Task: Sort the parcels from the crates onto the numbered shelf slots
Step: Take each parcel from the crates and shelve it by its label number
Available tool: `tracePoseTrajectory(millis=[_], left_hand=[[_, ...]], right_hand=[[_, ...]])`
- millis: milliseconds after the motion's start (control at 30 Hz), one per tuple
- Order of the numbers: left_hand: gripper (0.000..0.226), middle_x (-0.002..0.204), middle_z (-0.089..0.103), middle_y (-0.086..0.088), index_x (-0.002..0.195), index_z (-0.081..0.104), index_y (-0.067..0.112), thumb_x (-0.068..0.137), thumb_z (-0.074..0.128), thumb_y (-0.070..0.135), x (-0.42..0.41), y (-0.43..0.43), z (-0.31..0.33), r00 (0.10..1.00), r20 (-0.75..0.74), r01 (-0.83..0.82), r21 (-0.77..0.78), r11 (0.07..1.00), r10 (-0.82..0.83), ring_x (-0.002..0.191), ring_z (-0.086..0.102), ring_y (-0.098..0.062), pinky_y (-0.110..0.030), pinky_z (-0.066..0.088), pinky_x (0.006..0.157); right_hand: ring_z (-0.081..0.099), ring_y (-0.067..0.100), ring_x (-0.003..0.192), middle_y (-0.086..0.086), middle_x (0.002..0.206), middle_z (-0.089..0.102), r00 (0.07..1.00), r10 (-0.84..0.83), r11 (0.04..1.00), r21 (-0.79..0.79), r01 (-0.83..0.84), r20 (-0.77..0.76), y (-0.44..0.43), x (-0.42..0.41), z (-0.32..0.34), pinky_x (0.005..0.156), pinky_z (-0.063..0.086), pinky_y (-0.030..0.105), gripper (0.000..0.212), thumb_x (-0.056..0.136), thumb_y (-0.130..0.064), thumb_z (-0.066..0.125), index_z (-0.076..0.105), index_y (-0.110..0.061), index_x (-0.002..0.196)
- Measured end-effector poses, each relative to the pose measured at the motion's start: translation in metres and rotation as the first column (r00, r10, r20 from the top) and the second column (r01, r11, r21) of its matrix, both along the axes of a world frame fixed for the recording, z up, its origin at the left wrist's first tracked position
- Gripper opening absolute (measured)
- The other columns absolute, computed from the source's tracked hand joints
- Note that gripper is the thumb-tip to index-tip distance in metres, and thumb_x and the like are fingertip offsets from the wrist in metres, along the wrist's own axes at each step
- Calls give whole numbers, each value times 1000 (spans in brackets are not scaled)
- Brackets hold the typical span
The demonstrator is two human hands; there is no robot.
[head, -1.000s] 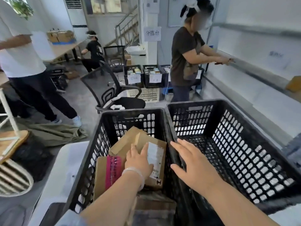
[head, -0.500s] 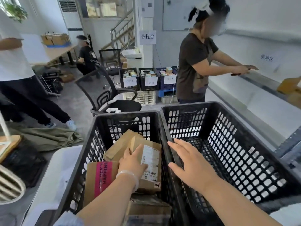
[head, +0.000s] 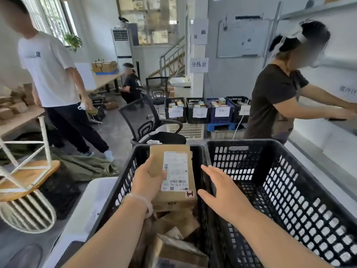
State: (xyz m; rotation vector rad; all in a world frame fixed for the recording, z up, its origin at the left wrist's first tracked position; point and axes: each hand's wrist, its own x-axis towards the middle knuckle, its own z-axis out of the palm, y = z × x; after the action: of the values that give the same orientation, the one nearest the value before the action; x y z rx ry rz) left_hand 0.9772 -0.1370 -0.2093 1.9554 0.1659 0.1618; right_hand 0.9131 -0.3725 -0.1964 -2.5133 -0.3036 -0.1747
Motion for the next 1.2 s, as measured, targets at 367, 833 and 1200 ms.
tracePoseTrajectory(millis=[367,833,1200], left_hand=[[64,147,41,6,138,35,56,89,69,32,-30,-39,31,978,115,-101,-469,878,173,120,55,-19,-53,48,101],[88,149,23,32,145,17,61,77,74,56,-38,-11,69,857,8,418,574,704,-516,139,22,2,-27,22,118],[48,97,67,36,111,38,74,88,67,46,-40,-15,51,899,46,432,62,900,-435,84,69,5,-18,57,64]], right_hand=[[43,17,130,-5,150,38,918,36,644,712,280,-394,33,6,11,109,39,44,131,46,-67,81,4,-44,150],[54,1,106,-24,120,47,970,1,790,596,148,-243,-11,2,49,73,50,26,98,60,-53,77,19,-59,139],[27,-28,115,-43,129,29,973,-227,863,473,180,45,-6,-19,48,95,35,20,74,73,-60,69,27,-63,133]])
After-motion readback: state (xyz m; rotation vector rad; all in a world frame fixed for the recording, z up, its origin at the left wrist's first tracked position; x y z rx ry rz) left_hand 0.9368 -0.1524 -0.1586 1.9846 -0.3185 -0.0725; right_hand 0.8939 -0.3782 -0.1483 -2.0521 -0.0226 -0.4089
